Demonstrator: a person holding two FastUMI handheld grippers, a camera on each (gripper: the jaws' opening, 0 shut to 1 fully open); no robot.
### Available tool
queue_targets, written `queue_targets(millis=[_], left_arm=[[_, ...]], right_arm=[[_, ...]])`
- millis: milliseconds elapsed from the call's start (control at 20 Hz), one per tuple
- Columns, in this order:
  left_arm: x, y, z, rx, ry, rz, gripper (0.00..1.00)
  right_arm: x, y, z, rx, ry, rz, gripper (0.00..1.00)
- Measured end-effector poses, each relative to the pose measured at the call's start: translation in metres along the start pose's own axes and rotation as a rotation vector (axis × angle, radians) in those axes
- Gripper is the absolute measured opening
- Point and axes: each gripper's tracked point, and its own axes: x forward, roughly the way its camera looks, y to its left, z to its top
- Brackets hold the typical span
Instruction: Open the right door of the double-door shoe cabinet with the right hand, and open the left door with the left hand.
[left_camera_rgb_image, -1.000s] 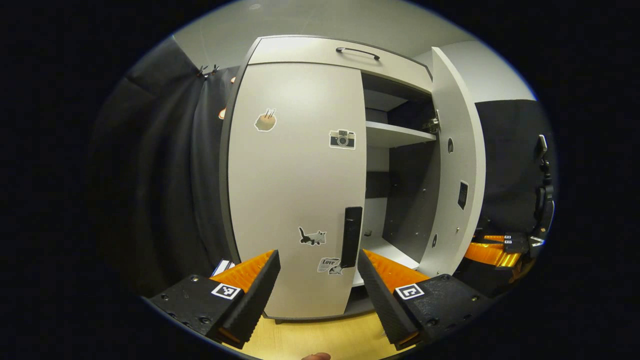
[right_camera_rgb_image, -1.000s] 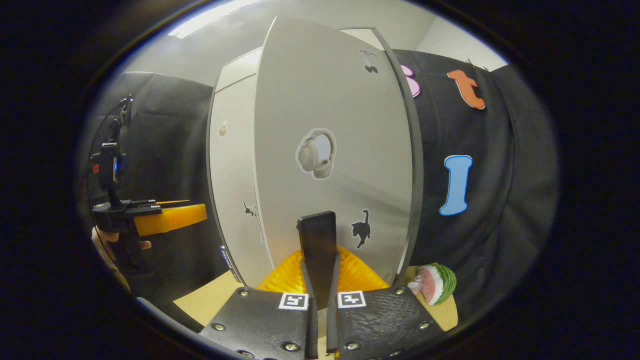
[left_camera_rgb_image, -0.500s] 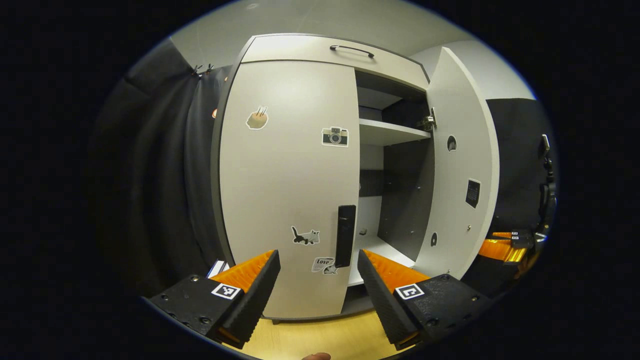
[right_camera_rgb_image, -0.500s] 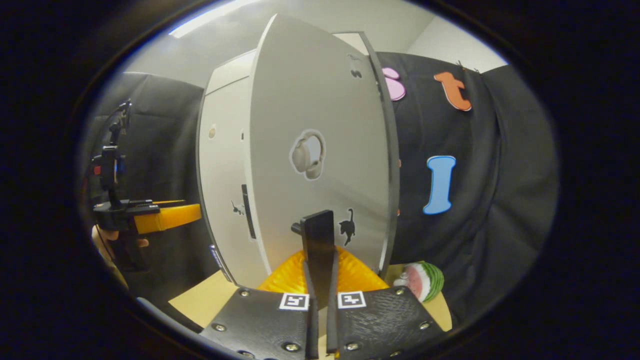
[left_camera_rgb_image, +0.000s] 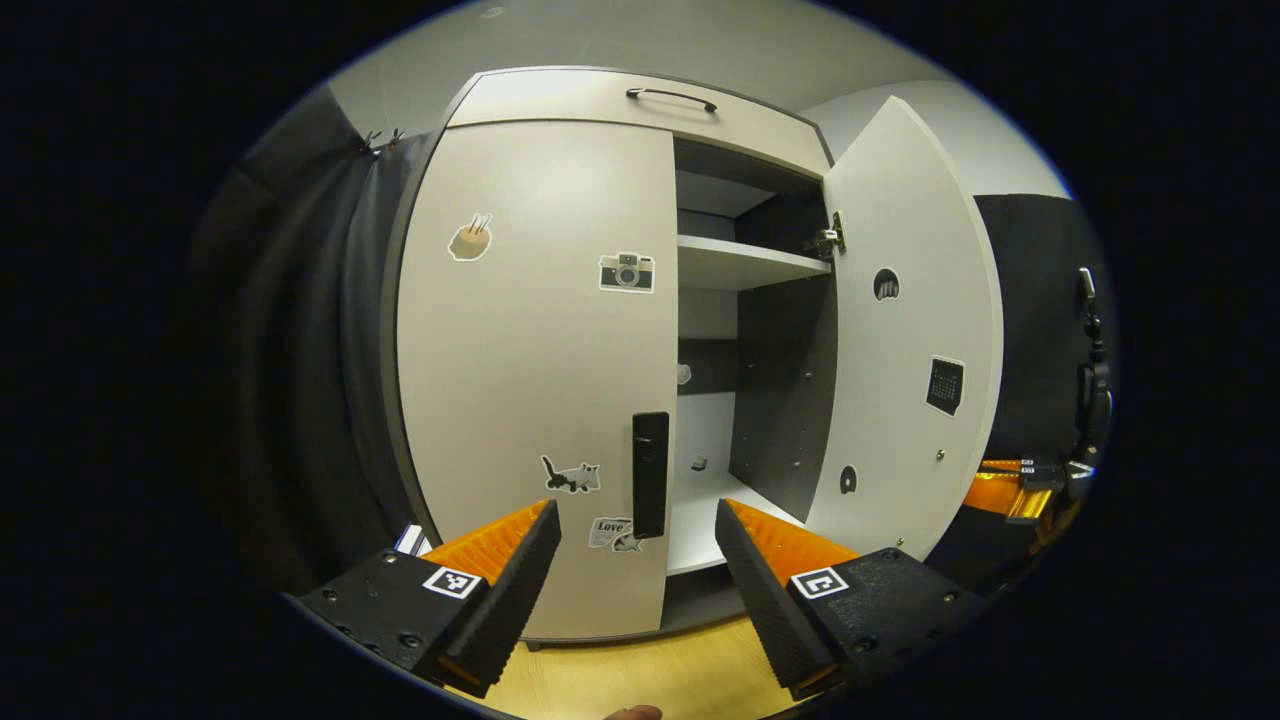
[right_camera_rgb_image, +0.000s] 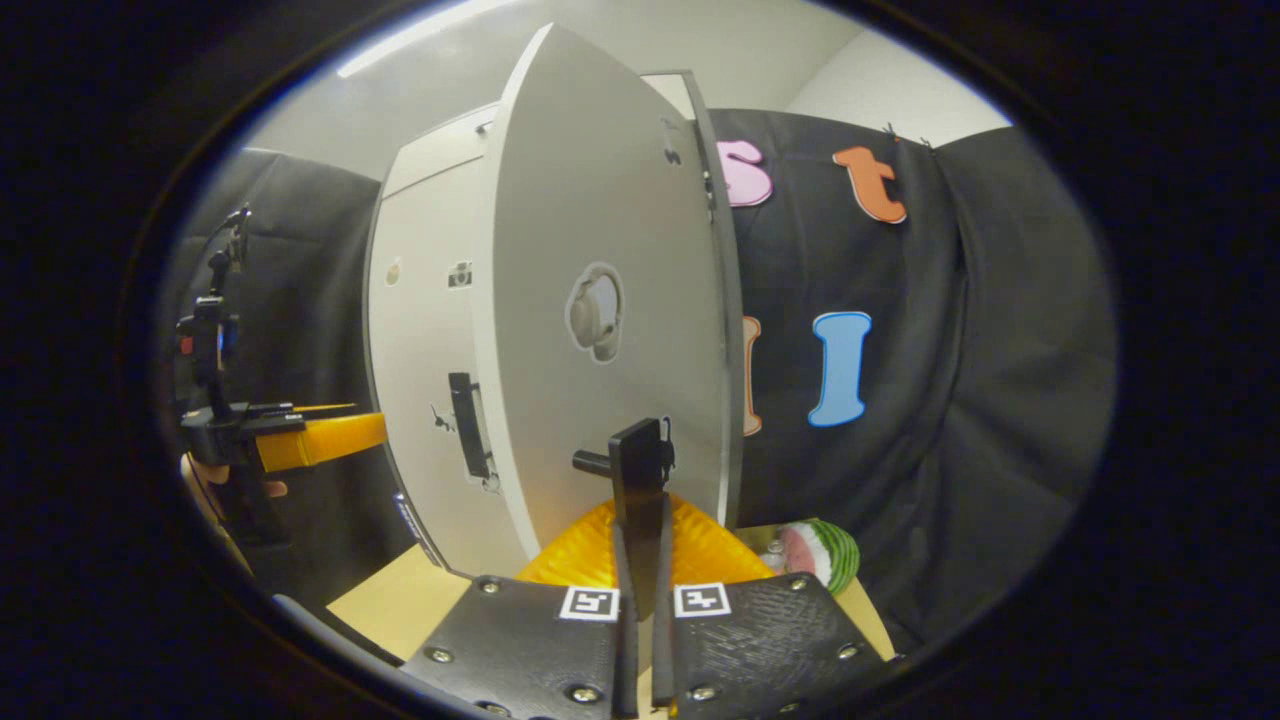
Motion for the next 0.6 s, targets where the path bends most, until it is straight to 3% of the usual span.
queue_targets(millis=[50, 100, 500, 600], left_arm=[[0.001, 0.0, -0.001, 0.0, 0.001, 0.001, 0.96], [0.002, 0.0, -0.001, -0.002, 0.002, 0.002, 0.96], [0.01, -0.014, -0.003, -0.004, 0.006, -0.021, 0.97], [0.013, -0.017, -0.005, -0.006, 0.011, -0.028, 0.96]], right_arm=[[-0.004, -0.007, 0.001, 0.009, -0.002, -0.013, 0.1], [-0.005, -0.013, 0.001, 0.016, -0.003, -0.027, 0.06], [-0.031, -0.075, -0.007, 0.033, 0.001, -0.179, 0.05], [-0.041, -0.081, -0.007, 0.06, -0.002, -0.178, 0.05]])
